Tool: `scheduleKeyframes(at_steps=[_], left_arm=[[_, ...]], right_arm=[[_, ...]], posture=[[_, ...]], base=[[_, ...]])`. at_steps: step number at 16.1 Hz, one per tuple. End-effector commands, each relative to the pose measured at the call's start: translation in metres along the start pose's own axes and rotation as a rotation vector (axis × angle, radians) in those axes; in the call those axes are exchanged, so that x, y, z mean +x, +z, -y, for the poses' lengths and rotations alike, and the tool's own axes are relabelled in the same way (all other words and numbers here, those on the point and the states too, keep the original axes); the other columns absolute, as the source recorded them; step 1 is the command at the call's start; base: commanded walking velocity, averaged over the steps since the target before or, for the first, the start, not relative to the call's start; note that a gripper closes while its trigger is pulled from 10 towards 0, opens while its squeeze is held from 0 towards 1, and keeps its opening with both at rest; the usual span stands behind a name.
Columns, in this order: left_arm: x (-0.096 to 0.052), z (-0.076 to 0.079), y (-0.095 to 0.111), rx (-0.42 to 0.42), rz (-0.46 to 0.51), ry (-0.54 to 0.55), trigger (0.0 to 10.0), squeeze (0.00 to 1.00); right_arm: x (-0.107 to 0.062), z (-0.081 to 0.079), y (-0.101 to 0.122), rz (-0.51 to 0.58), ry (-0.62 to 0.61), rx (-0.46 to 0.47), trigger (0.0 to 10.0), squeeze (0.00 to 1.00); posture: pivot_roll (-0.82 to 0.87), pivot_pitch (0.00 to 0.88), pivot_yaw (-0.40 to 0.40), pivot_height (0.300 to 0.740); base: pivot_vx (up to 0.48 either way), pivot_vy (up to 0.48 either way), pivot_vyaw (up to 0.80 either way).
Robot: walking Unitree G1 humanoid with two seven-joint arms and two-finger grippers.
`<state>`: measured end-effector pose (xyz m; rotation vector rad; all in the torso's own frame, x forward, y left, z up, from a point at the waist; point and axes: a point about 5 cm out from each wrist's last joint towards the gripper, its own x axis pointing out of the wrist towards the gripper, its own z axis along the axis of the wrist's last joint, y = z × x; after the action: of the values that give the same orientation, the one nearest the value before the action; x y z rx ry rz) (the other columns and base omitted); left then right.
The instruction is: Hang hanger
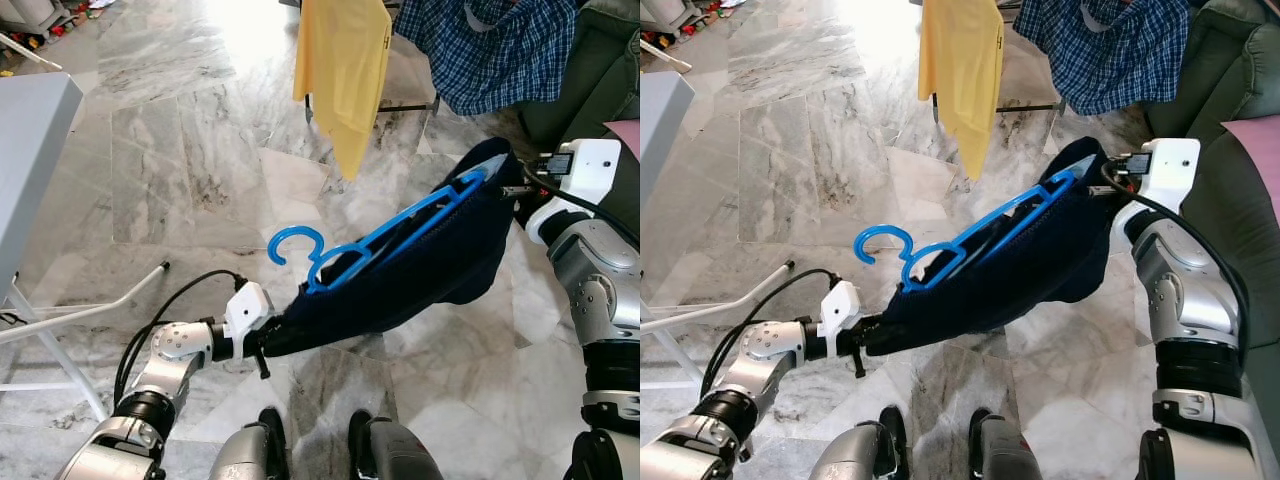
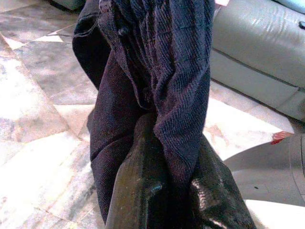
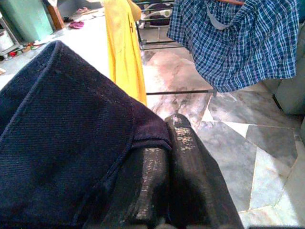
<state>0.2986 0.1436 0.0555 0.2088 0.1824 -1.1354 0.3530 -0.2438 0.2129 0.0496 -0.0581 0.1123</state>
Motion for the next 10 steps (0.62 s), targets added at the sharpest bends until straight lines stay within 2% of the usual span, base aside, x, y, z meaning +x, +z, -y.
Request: scheduleKeyframes(at_steps=[1,4,6,7,9,10], left_arm=[[-0.013,0.009,-0.024,-0.067,-0.09,-0.009,0.0,0.0],[-0.012,0.012,-0.024,-0.026,-0.113,-0.049,0.0,0.0],[-0.01,0.017,-0.025,0.032,-0.138,-0.101,0.0,0.0],[-0.006,0.021,-0.024,0.036,-0.127,-0.137,0.0,0.0],[-0.001,0.026,-0.024,0.111,-0.173,-0.214,0.0,0.0],[0.0,0.027,-0.023,0.12,-0.178,-0.224,0.0,0.0]], right_arm=[[-0.005,0.008,0.024,0.092,-0.024,-0.018,0.0,0.0],[-0.006,0.004,0.023,0.089,0.0,-0.013,0.0,0.0],[-0.006,-0.002,0.022,0.089,0.044,-0.01,0.0,0.0],[-0.006,-0.009,0.022,0.097,0.083,-0.007,0.0,0.0],[-0.008,-0.027,0.023,0.11,0.205,-0.001,0.0,0.0],[-0.009,-0.034,0.022,0.107,0.247,-0.004,0.0,0.0]], posture=[[-0.21,0.243,0.034,0.74],[-0.21,0.246,0.036,0.74],[-0.21,0.246,0.037,0.74],[-0.21,0.246,0.038,0.74],[-0.21,0.248,0.039,0.74],[-0.21,0.248,0.039,0.74]], base=[[0.0,0.0,0.0],[0.0,0.0,0.0],[0.0,0.0,0.0],[0.0,0.0,0.0],[0.0,0.0,0.0],[0.0,0.0,0.0]])
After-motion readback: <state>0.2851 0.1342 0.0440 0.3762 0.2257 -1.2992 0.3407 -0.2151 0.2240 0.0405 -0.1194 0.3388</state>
